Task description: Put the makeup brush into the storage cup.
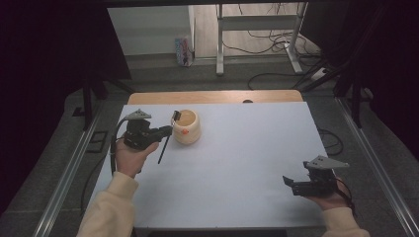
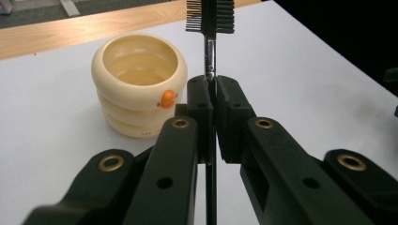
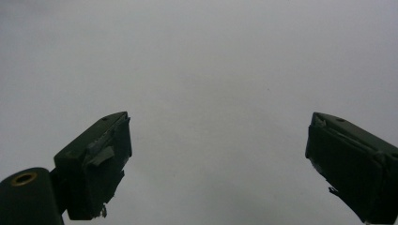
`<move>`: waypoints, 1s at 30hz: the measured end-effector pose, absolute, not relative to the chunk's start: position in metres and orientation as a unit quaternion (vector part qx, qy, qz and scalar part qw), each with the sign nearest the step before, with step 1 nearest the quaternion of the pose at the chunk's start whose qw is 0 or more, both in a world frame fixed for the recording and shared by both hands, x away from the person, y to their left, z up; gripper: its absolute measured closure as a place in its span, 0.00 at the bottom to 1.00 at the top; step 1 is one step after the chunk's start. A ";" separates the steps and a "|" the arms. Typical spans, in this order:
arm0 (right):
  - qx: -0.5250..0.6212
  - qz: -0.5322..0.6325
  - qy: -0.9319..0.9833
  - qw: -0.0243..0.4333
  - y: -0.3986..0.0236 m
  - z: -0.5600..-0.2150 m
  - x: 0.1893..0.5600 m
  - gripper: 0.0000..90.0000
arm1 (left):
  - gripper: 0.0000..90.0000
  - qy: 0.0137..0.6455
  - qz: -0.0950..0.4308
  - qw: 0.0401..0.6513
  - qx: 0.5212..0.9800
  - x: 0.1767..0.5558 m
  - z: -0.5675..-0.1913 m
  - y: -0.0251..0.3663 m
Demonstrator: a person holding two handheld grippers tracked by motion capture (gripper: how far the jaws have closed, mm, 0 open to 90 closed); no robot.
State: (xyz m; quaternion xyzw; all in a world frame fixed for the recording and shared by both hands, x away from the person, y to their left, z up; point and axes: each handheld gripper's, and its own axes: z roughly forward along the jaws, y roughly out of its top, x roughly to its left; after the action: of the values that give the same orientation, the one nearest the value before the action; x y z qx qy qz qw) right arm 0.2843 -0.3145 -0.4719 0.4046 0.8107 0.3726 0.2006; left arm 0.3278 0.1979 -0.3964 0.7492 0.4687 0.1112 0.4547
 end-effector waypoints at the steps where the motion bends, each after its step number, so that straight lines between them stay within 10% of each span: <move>1: 0.405 0.375 0.810 0.199 -0.314 -0.472 0.285 0.08 | 0.96 0.469 0.109 0.456 0.748 0.328 -0.396 0.198; 30: 0.400 0.377 0.810 0.206 -0.312 -0.470 0.286 0.09 | 0.96 0.455 0.143 0.491 0.729 0.345 -0.367 0.194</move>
State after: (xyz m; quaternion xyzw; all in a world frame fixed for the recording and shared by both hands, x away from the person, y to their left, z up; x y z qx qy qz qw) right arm 0.2863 -0.3121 -0.4703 0.3996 0.8096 0.3775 0.2057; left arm 0.3450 0.1945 -0.3674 0.7291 0.4549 0.1433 0.4908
